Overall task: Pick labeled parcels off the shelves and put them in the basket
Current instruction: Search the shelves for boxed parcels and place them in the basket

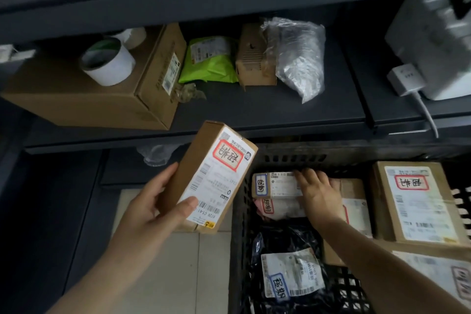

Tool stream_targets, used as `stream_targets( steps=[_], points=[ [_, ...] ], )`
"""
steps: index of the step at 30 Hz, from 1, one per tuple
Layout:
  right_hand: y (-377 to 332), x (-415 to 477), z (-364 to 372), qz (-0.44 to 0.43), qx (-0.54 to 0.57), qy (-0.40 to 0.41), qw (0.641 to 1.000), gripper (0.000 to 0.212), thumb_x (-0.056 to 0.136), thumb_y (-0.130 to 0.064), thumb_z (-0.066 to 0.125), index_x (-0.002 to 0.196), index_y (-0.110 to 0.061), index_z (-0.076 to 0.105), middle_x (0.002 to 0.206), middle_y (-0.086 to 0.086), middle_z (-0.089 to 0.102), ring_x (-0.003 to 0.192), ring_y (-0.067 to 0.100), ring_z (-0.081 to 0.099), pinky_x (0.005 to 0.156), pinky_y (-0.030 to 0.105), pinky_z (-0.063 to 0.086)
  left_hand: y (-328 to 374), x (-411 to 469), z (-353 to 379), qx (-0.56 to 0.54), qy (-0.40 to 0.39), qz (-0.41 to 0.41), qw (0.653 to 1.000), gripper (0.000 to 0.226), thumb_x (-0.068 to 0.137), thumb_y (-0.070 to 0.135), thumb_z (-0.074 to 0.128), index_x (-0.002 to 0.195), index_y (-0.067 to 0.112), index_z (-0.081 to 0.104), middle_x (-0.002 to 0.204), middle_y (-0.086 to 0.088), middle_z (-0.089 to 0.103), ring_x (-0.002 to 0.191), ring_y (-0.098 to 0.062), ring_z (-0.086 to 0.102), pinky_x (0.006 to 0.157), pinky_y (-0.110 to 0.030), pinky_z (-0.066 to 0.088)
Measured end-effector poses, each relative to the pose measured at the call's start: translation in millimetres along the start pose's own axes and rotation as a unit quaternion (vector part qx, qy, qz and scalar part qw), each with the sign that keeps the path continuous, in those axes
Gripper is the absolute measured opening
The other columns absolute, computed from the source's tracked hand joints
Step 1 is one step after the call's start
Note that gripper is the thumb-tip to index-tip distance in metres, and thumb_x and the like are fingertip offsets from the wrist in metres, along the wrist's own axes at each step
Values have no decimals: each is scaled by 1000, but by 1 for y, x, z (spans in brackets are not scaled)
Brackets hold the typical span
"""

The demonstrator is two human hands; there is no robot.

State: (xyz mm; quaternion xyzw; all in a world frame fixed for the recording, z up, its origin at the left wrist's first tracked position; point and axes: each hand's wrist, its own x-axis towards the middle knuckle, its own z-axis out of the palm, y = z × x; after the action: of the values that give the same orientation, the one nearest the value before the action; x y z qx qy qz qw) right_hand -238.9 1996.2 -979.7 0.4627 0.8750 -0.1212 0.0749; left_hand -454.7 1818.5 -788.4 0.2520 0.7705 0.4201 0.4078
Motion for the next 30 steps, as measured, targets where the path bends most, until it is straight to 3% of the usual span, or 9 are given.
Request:
stream_targets(
  steps=[3,6,11,15,18,20,24,27,30],
  points=[
    [-1,-5,11,2,25,9,1000,79,72,-5,72,143,-13,39,140,14,46,120,34,49,101,46,40,-4,2,5,12,-4,5,1000,82,53,53,73,130,45,47,116,19,65,113,-9,59,93,-39,49],
    [-4,-10,8,-4,66,11,998,78,84,0,58,150,-15,19,155,13,21,138,32,28,113,38,24,1,3,15,18,-6,11,1000,86,49,56,70,131,45,47,115,20,65,112,-8,60,94,-40,49],
    [9,-42,-9,-9,142,30,989,83,64,2,76,139,-13,42,139,13,45,116,34,53,89,40,51,13,9,33,39,-16,22,999,84,58,50,80,134,41,46,120,19,63,111,1,58,95,-34,46],
    [35,-67,-47,-26,218,69,973,55,87,-6,59,138,-17,43,142,6,39,122,26,49,94,32,46,30,15,53,90,-34,27,995,74,62,49,82,125,53,43,125,20,55,110,6,56,99,-32,45],
    [56,-76,-90,13,284,131,950,53,87,-11,63,137,-14,45,139,2,42,117,12,48,99,20,41,38,17,63,160,-66,33,984,70,61,54,71,123,64,38,133,12,48,120,-5,50,103,-38,42],
    [66,-80,-122,29,333,142,932,58,86,-15,65,139,-15,42,136,-1,43,116,6,45,94,9,35,43,13,74,208,-85,56,973,71,75,37,74,133,53,36,128,18,43,124,-7,42,107,-33,35],
    [75,-92,-166,0,449,34,893,85,78,-24,74,144,-35,22,139,-14,31,126,3,38,99,13,35,53,4,95,290,-122,105,944,71,85,19,68,143,34,31,123,25,32,127,-3,27,103,-21,23],
    [77,-96,-179,-57,411,-13,910,101,68,-21,82,138,-47,14,143,-13,28,132,8,35,107,26,34,55,2,106,326,-164,136,921,71,85,20,67,143,35,29,134,25,29,123,6,21,103,-18,18],
    [80,-99,-174,-54,394,-62,916,98,70,-16,82,141,-44,21,136,-13,38,126,4,39,107,25,37,56,-1,119,341,-204,165,903,71,86,21,66,143,38,28,137,27,26,124,10,17,106,-15,14]
  ],
)
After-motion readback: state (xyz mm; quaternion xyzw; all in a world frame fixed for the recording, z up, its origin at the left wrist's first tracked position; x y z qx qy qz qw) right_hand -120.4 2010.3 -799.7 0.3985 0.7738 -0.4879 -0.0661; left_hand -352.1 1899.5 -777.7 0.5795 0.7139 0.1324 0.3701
